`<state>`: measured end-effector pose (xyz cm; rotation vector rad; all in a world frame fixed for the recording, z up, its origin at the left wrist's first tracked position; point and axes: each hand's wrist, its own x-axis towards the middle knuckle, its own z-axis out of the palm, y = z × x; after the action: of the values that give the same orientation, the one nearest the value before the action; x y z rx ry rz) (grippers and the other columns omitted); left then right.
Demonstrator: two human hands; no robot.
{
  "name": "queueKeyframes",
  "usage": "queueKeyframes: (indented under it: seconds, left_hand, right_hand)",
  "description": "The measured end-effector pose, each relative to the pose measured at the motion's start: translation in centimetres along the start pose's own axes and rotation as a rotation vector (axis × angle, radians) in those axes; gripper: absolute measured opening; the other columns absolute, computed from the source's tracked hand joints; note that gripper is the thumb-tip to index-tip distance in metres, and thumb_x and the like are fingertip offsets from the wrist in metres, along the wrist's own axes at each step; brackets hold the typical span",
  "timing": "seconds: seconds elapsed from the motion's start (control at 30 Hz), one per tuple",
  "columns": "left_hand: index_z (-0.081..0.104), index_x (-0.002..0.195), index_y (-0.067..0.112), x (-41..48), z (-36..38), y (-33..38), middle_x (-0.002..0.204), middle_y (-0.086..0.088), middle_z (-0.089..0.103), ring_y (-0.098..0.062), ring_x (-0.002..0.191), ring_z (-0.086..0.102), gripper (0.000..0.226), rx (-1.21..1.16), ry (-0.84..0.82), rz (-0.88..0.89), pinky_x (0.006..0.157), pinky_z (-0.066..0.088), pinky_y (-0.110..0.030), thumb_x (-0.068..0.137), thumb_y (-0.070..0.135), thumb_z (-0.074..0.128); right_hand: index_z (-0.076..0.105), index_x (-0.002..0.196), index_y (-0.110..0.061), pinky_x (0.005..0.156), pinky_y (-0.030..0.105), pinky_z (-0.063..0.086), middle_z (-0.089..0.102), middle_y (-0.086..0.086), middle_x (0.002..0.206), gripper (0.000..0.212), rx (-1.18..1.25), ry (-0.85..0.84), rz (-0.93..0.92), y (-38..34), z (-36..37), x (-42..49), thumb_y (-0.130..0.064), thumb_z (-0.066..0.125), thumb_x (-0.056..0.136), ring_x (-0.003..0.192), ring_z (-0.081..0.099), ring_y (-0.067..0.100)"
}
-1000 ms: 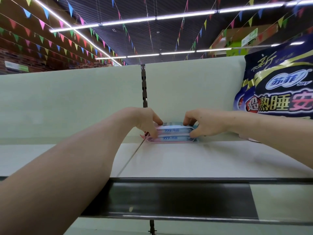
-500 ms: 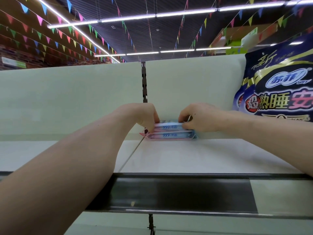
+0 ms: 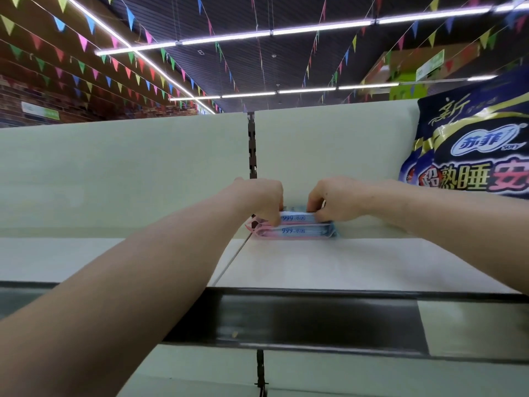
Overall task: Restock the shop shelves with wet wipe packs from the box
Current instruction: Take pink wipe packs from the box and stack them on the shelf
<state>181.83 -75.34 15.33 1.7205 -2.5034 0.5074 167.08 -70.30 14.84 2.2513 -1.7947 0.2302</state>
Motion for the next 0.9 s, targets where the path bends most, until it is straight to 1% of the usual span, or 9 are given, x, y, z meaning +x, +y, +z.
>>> queueKeyframes:
  seconds: [0.07, 0.13, 0.17, 0.23, 0.3, 0.37, 0.47, 0.6, 0.9]
  left_hand:
    - [0.067, 0.116, 0.022, -0.7, -0.1, 0.4, 0.079, 0.003, 0.060, -0.022, 0.083, 0.058, 0.034, 0.026, -0.014, 0.001, 0.071, 0.044, -0.032, 0.083, 0.029, 0.063]
    - [0.064, 0.123, 0.019, -1.7, 0.0, 0.3, 0.097, -0.001, 0.065, -0.024, 0.092, 0.061, 0.040, 0.018, -0.029, -0.007, 0.076, 0.051, -0.033, 0.084, 0.025, 0.063]
    - [0.061, 0.126, 0.017, -2.2, 0.1, 0.2, 0.108, -0.003, 0.065, -0.025, 0.098, 0.061, 0.042, -0.002, -0.024, -0.020, 0.082, 0.052, -0.035, 0.084, 0.022, 0.062]
    - [0.058, 0.130, 0.017, -3.5, 0.1, -0.5, 0.124, -0.003, 0.062, -0.025, 0.109, 0.059, 0.045, -0.040, 0.014, -0.039, 0.093, 0.050, -0.038, 0.085, 0.020, 0.061]
    - [0.054, 0.135, 0.019, -5.3, -0.3, -1.5, 0.130, 0.000, 0.059, -0.024, 0.115, 0.056, 0.046, -0.088, 0.060, -0.073, 0.099, 0.047, -0.039, 0.089, 0.021, 0.060]
    - [0.053, 0.135, 0.018, -7.2, -0.9, -2.8, 0.131, -0.002, 0.058, -0.025, 0.118, 0.055, 0.044, -0.150, 0.119, -0.126, 0.101, 0.046, -0.039, 0.092, 0.020, 0.059]
    - [0.054, 0.134, 0.015, -10.4, -1.3, -4.7, 0.134, -0.003, 0.056, -0.025, 0.121, 0.053, 0.043, -0.231, 0.176, -0.199, 0.103, 0.044, -0.040, 0.092, 0.018, 0.060]
    - [0.056, 0.131, 0.017, -15.4, -1.2, -7.3, 0.131, -0.002, 0.056, -0.025, 0.118, 0.054, 0.038, -0.220, 0.203, -0.306, 0.102, 0.045, -0.043, 0.094, 0.020, 0.059]
    - [0.056, 0.124, 0.015, -27.8, -1.5, -12.8, 0.117, -0.004, 0.061, -0.024, 0.099, 0.060, 0.032, -0.052, 0.146, -0.624, 0.088, 0.053, -0.039, 0.093, 0.020, 0.057]
  right_hand:
    - [0.070, 0.107, -0.015, 0.073, 0.027, 0.048, 0.069, 0.004, 0.107, 0.027, -0.069, -0.052, -0.002, -0.6, -0.3, -0.2, -0.011, 0.051, 0.088, 0.090, 0.058, 0.022]
    - [0.066, 0.113, -0.009, 0.071, 0.028, 0.050, 0.067, 0.010, 0.111, 0.031, -0.143, -0.088, -0.009, -1.4, -0.7, -0.5, -0.008, 0.047, 0.088, 0.090, 0.059, 0.026]
    - [0.064, 0.118, -0.009, 0.080, 0.032, 0.053, 0.065, 0.010, 0.116, 0.034, -0.158, -0.086, -0.017, -1.7, -0.8, -0.7, -0.008, 0.047, 0.088, 0.098, 0.061, 0.028]
    - [0.059, 0.127, -0.014, 0.094, 0.038, 0.050, 0.062, 0.006, 0.125, 0.039, -0.137, -0.049, -0.029, -2.7, -1.3, -1.3, -0.009, 0.047, 0.090, 0.111, 0.058, 0.027]
    - [0.058, 0.128, -0.016, 0.097, 0.038, 0.048, 0.061, 0.002, 0.126, 0.038, -0.076, 0.031, -0.055, -4.1, -1.9, -2.1, -0.011, 0.049, 0.092, 0.113, 0.057, 0.024]
    - [0.061, 0.124, -0.017, 0.095, 0.035, 0.048, 0.063, 0.000, 0.122, 0.034, 0.011, 0.107, -0.088, -5.8, -2.3, -2.9, -0.013, 0.050, 0.092, 0.110, 0.058, 0.023]
    - [0.066, 0.115, -0.017, 0.086, 0.029, 0.048, 0.067, -0.001, 0.114, 0.027, 0.131, 0.187, -0.152, -9.1, -2.5, -4.4, -0.014, 0.051, 0.093, 0.100, 0.060, 0.019]
    - [0.067, 0.113, -0.017, 0.079, 0.025, 0.045, 0.067, -0.002, 0.107, 0.023, 0.242, 0.242, -0.267, -14.4, -2.3, -5.9, -0.019, 0.054, 0.094, 0.093, 0.060, 0.016]
    - [0.065, 0.112, -0.020, 0.088, 0.033, 0.050, 0.065, 0.002, 0.111, 0.024, 0.341, 0.218, -0.507, -25.9, -2.6, -8.6, -0.020, 0.056, 0.090, 0.100, 0.060, 0.023]
